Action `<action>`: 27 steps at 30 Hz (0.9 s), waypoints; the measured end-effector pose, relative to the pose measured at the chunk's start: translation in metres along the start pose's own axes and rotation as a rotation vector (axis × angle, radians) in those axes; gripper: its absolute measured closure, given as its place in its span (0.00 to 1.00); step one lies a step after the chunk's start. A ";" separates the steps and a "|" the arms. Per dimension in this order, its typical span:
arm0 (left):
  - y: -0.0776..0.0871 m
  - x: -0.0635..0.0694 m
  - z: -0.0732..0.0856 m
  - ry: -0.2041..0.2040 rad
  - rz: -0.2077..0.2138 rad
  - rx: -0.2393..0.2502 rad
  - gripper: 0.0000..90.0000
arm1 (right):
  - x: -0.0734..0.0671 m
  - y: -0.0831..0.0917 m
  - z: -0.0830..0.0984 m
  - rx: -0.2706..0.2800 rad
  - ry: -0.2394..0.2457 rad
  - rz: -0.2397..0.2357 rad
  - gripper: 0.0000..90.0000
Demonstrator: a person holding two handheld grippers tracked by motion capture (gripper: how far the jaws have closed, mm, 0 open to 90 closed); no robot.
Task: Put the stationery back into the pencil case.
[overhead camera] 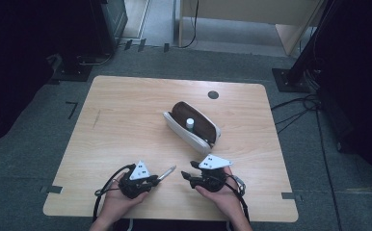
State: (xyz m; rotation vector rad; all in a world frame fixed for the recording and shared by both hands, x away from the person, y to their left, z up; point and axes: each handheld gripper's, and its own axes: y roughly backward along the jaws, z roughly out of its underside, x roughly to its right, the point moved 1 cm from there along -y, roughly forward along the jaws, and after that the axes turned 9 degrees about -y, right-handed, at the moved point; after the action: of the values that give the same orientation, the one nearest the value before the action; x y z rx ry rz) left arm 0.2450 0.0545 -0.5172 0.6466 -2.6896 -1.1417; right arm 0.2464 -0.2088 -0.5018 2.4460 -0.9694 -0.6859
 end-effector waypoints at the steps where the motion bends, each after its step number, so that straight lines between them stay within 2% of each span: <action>1: 0.000 0.000 0.000 -0.002 -0.003 0.000 0.89 | 0.000 -0.002 0.001 -0.004 0.000 -0.008 0.52; 3: 0.002 -0.001 0.001 0.007 -0.025 0.003 0.81 | 0.000 -0.007 0.002 -0.013 0.008 -0.020 0.52; 7: 0.010 -0.001 0.005 0.015 -0.031 -0.002 0.66 | 0.000 -0.017 0.003 -0.026 0.017 -0.025 0.52; 10: 0.015 0.000 0.009 0.015 -0.038 -0.010 0.62 | -0.001 -0.022 0.003 -0.030 0.021 -0.023 0.51; 14: 0.017 0.000 0.015 -0.006 -0.062 -0.040 0.65 | -0.003 -0.026 0.002 -0.035 0.031 -0.025 0.51; 18: 0.020 -0.004 0.018 -0.006 -0.051 -0.032 0.76 | -0.004 -0.031 0.001 -0.035 0.041 -0.045 0.51; 21: 0.020 -0.006 0.019 -0.003 -0.013 -0.020 0.85 | -0.004 -0.035 0.003 -0.043 0.042 -0.059 0.50; 27: 0.017 -0.007 0.018 -0.036 0.047 -0.004 0.86 | -0.004 -0.039 0.005 -0.064 0.074 -0.085 0.47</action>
State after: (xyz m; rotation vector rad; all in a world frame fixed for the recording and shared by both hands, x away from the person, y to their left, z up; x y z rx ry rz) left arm 0.2403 0.0799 -0.5169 0.5650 -2.7157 -1.1581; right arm 0.2604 -0.1809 -0.5253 2.4501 -0.8066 -0.6390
